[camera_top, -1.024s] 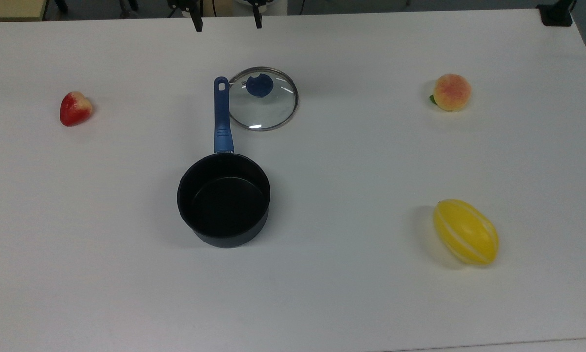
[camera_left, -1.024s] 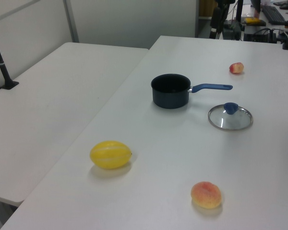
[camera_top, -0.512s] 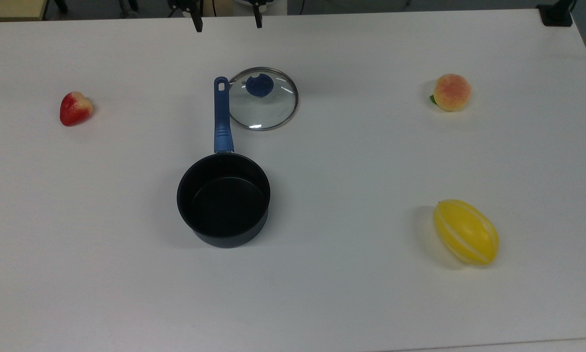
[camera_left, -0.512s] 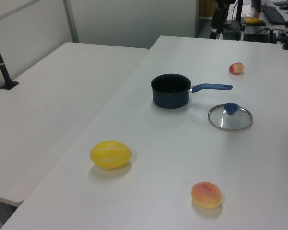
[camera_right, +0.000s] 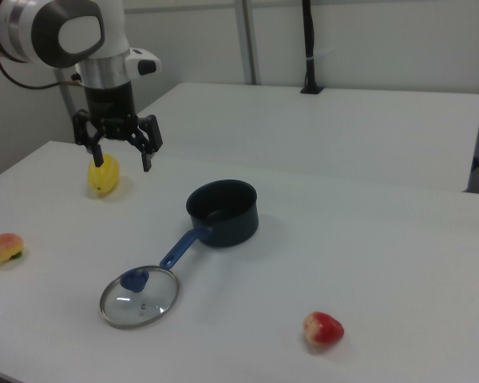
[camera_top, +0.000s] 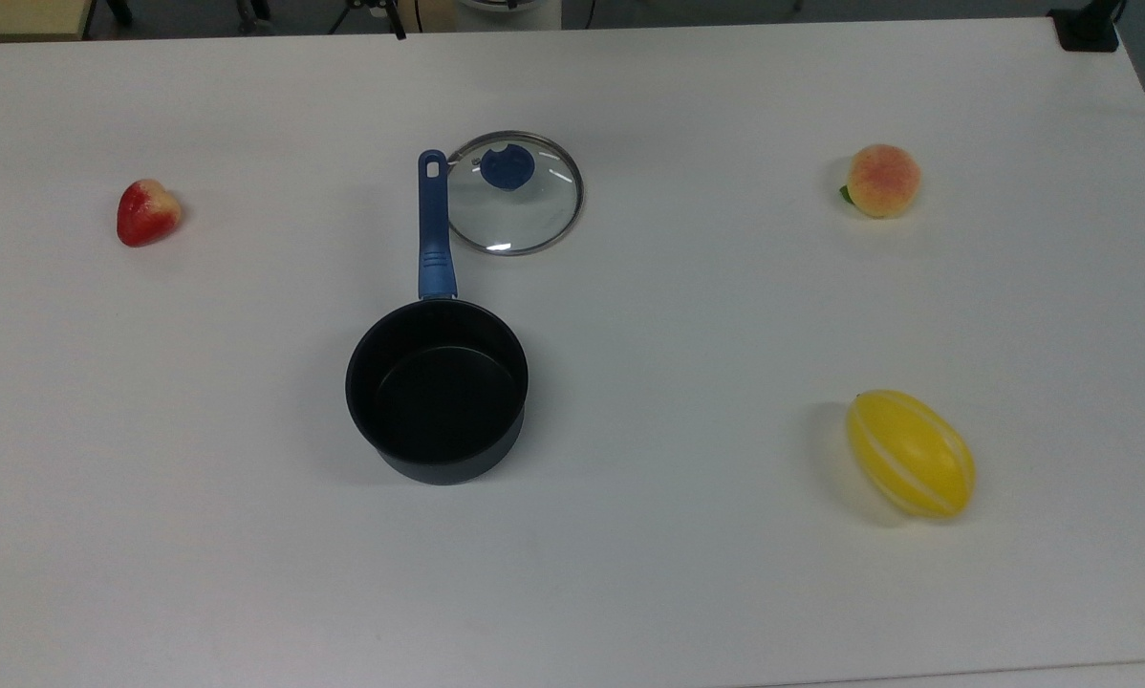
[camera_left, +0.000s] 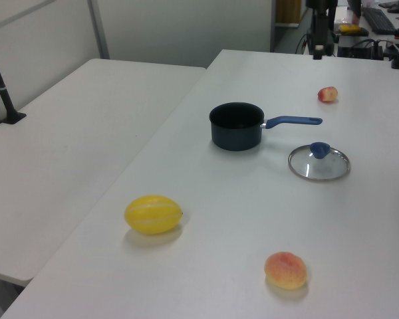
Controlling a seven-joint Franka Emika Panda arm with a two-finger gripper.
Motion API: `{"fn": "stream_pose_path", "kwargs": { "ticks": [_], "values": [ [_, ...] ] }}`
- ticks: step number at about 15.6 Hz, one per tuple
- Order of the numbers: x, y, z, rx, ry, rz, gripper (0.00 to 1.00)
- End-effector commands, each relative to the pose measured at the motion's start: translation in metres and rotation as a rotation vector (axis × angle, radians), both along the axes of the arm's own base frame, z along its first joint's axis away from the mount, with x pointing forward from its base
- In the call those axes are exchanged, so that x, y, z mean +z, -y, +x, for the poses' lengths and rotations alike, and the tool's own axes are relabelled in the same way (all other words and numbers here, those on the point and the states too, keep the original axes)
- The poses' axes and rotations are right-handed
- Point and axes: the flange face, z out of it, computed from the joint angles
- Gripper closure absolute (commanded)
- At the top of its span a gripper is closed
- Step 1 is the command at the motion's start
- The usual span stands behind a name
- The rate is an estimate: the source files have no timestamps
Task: Close lid
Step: 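Move the gripper down over the blue knob of the glass lid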
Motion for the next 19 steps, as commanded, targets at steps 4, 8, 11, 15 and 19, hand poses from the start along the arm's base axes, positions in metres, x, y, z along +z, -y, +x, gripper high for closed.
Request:
{"fn": "stream_pose_path", "kwargs": {
  "ticks": [4, 8, 11, 15, 19],
  "values": [
    [-0.043, -0.016, -0.040, 0.154, -0.130, -0.077, 0.00],
    [-0.084, -0.038, -0.058, 0.113, -0.155, -0.108, 0.00],
    [-0.119, -0.046, -0.065, 0.053, -0.170, -0.168, 0.00],
    [-0.163, -0.048, -0.068, -0.068, -0.111, -0.172, 0.00],
    [-0.194, -0.050, -0.066, -0.107, -0.008, -0.149, 0.00]
  ]
}}
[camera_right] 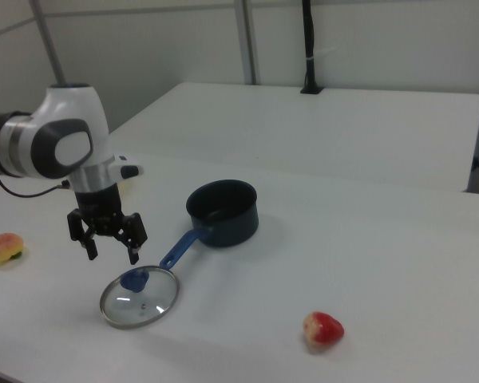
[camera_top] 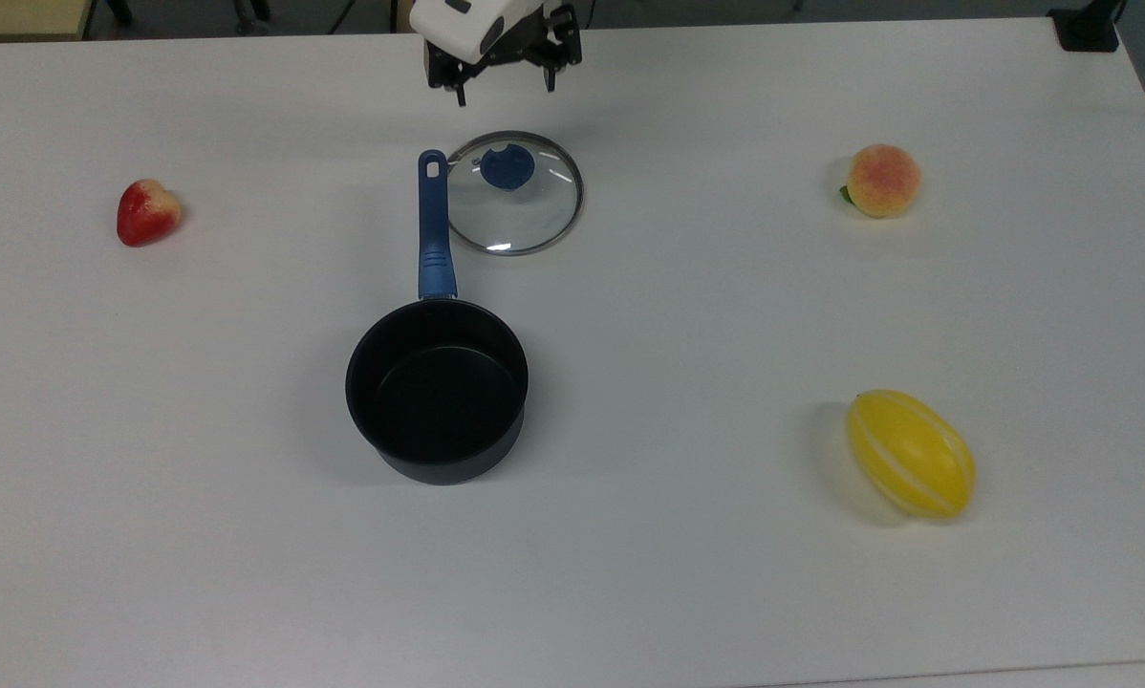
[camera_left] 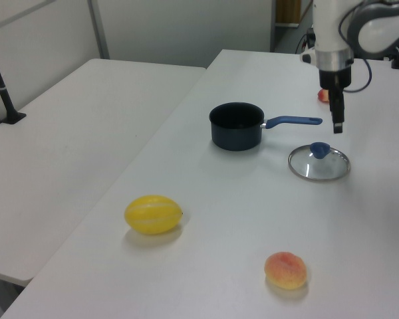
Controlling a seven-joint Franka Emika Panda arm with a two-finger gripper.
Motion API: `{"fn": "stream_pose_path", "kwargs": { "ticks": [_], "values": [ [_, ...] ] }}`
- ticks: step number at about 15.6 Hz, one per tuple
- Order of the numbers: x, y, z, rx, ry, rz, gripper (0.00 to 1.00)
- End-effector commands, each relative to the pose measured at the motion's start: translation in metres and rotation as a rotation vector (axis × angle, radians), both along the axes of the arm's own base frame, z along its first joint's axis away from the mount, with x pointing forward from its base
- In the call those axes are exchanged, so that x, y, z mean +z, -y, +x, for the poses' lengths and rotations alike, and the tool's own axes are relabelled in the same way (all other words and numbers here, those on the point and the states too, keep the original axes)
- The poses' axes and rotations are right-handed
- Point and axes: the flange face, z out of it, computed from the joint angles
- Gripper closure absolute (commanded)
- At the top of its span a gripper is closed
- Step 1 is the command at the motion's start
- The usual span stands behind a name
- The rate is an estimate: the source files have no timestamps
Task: Close lid
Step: 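Move the gripper down over the blue knob of the glass lid, then lower the gripper and close it on the blue lid knob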
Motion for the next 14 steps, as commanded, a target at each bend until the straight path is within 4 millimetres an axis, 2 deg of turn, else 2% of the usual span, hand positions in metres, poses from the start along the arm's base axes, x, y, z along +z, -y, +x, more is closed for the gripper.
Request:
{"fn": "stream_pose_path", "kwargs": {
  "ticks": [1, 5, 11, 14],
  "values": [
    [-0.026, -0.001, -0.011, -0.046, 0.104, -0.002, 0.00],
    [-0.043, -0.017, -0.008, -0.064, 0.122, -0.017, 0.00],
    [-0.067, -0.017, 0.000, -0.085, 0.155, -0.047, 0.00],
    [-0.073, -0.012, 0.004, -0.072, 0.168, -0.064, 0.00]
  ]
}}
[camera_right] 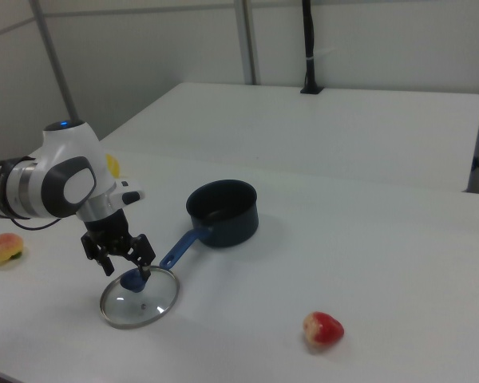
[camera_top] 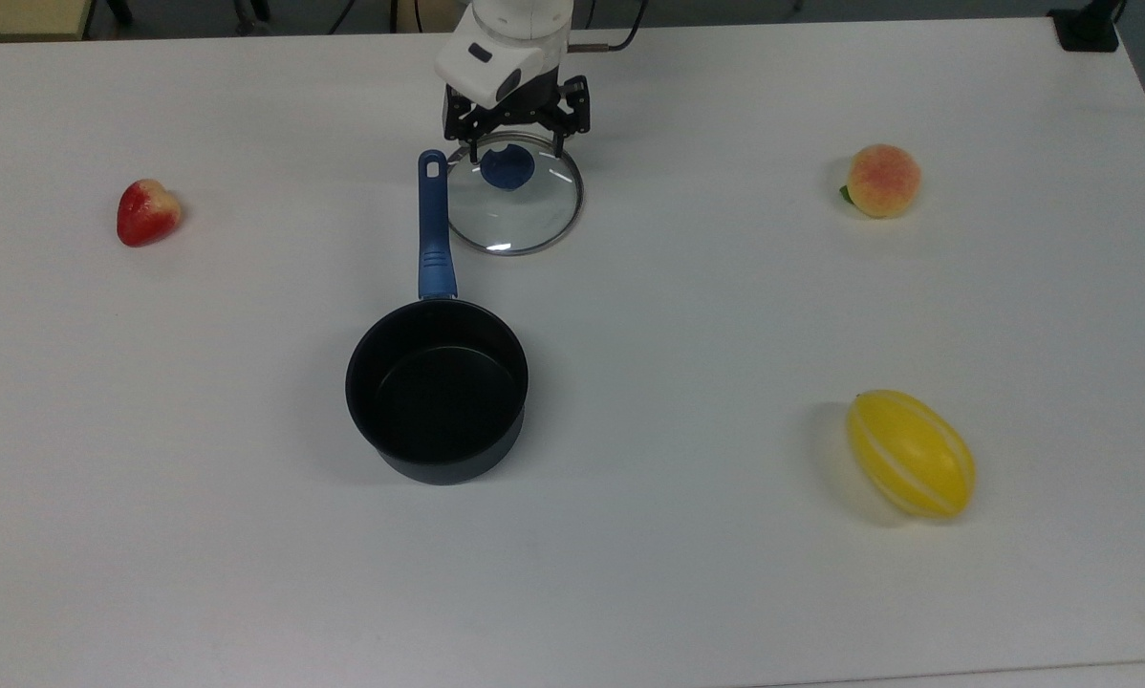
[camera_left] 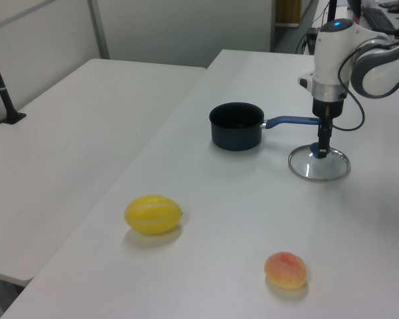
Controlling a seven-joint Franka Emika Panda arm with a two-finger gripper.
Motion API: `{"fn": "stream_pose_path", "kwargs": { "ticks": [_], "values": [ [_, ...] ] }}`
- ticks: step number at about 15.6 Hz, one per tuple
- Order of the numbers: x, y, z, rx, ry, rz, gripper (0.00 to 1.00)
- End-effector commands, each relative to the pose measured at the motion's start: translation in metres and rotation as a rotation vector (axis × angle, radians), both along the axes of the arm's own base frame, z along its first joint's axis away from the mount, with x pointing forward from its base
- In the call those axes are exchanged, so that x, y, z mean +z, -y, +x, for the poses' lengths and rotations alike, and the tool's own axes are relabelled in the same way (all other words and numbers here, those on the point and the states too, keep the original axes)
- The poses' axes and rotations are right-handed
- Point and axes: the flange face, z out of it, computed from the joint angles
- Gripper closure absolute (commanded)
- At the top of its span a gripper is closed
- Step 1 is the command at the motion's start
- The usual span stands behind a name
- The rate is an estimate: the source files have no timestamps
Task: Close lid
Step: 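Lower the gripper and close it on the blue lid knob, then lift the glass lid by its knob and carry it over the saucepan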
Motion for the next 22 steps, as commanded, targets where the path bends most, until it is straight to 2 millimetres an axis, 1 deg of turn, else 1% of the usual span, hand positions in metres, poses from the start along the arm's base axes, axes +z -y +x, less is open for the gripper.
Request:
{"fn": "stream_pose_path", "kwargs": {
  "ticks": [1, 5, 8, 10, 14, 15, 18, 20, 22],
  "values": [
    [-0.010, 0.002, 0.002, -0.001, 0.026, -0.016, 0.00],
    [-0.018, 0.003, 0.004, 0.010, 0.022, -0.026, 0.17],
    [-0.019, 0.004, 0.004, 0.010, 0.020, -0.027, 0.30],
    [-0.019, 0.004, 0.004, 0.008, 0.020, -0.028, 0.45],
    [-0.017, 0.004, 0.002, 0.007, 0.009, -0.032, 0.97],
    [-0.015, 0.004, 0.001, 0.006, -0.005, -0.038, 1.00],
    [-0.003, -0.001, -0.005, 0.010, -0.043, -0.054, 1.00],
    [0.009, -0.013, -0.007, 0.025, -0.055, -0.059, 1.00],
    [0.028, -0.025, -0.003, 0.036, -0.072, -0.069, 1.00]
  ]
}}
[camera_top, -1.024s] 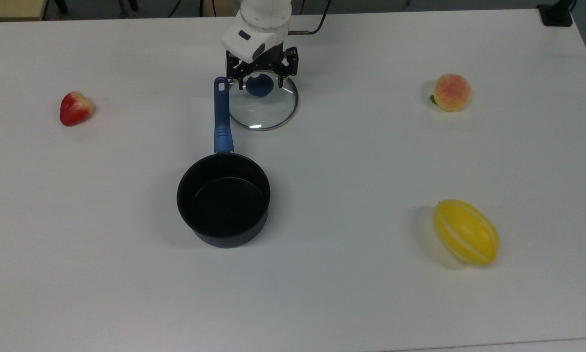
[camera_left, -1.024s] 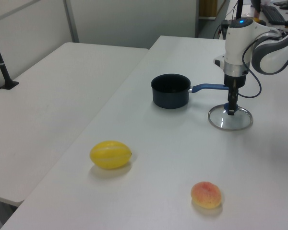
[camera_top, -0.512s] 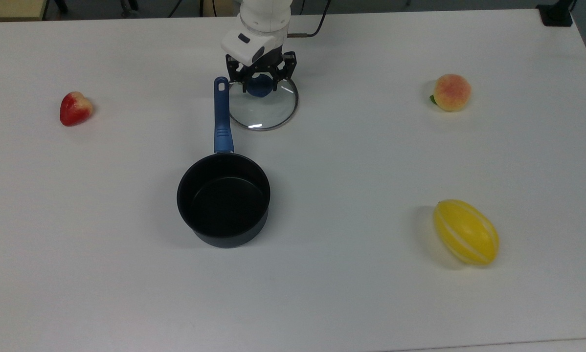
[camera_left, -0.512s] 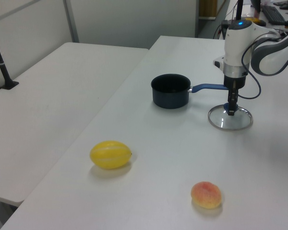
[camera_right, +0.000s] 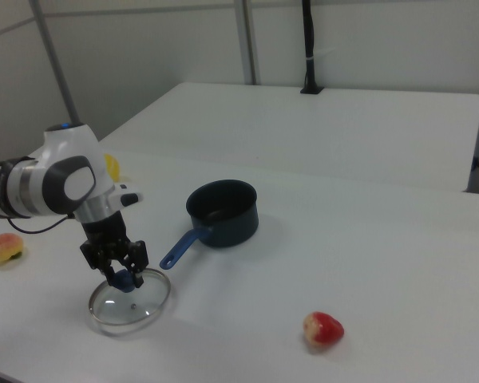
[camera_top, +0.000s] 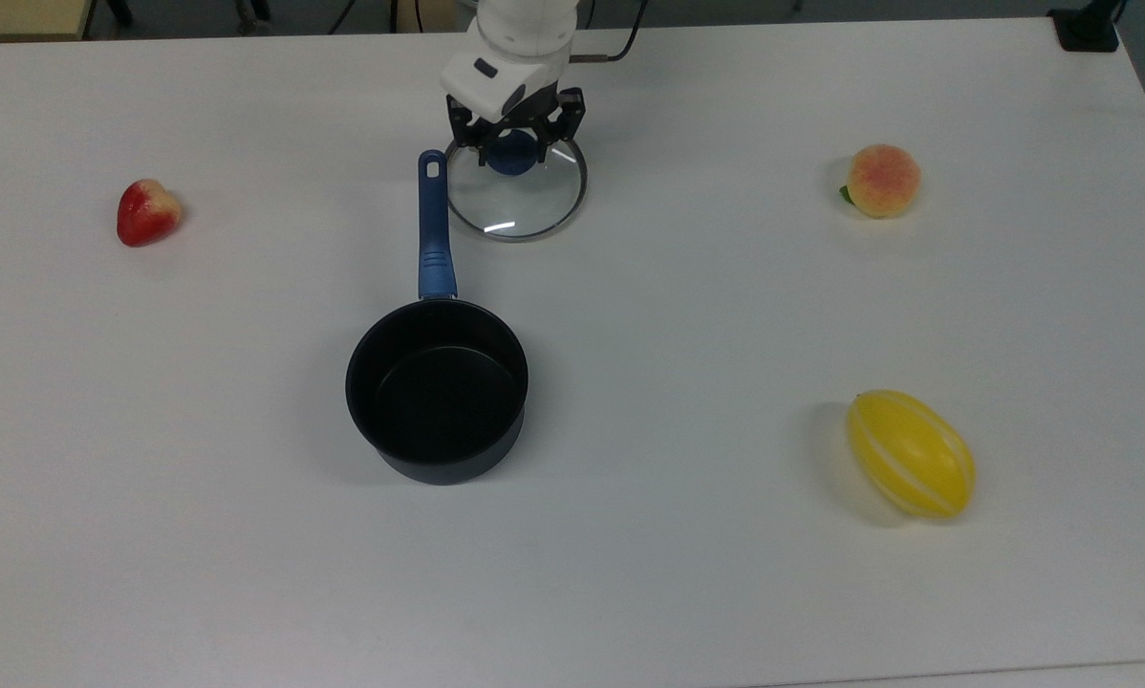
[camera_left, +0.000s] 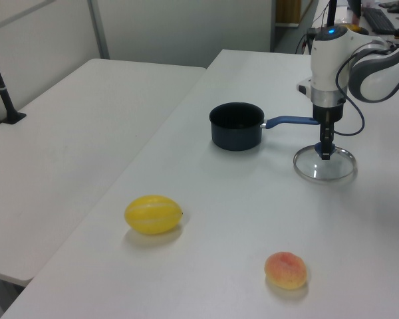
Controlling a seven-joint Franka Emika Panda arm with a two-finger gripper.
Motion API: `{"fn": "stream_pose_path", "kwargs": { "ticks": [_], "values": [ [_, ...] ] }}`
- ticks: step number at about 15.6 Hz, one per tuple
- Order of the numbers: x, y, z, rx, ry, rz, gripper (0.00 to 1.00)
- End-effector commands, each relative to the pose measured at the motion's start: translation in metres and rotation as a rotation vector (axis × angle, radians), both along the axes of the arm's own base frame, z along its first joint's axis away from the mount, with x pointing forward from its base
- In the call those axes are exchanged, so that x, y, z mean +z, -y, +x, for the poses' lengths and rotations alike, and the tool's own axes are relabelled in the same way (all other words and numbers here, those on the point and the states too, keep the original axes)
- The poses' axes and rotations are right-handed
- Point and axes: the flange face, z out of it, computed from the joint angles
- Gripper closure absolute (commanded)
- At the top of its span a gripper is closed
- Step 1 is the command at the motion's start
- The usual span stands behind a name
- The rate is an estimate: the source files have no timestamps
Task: Close lid
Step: 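Lift the glass lid by its knob and carry it over the saucepan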
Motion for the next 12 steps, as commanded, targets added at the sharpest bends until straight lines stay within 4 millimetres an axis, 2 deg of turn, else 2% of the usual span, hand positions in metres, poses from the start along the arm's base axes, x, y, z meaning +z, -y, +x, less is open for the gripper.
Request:
{"fn": "stream_pose_path", "kwargs": {
  "ticks": [1, 5, 12],
  "values": [
    [0.046, -0.023, 0.001, 0.009, -0.024, -0.032, 1.00],
    [0.093, -0.036, 0.014, 0.029, -0.028, -0.030, 1.00],
    [0.166, -0.045, 0.035, 0.063, 0.005, 0.077, 1.00]
  ]
}}
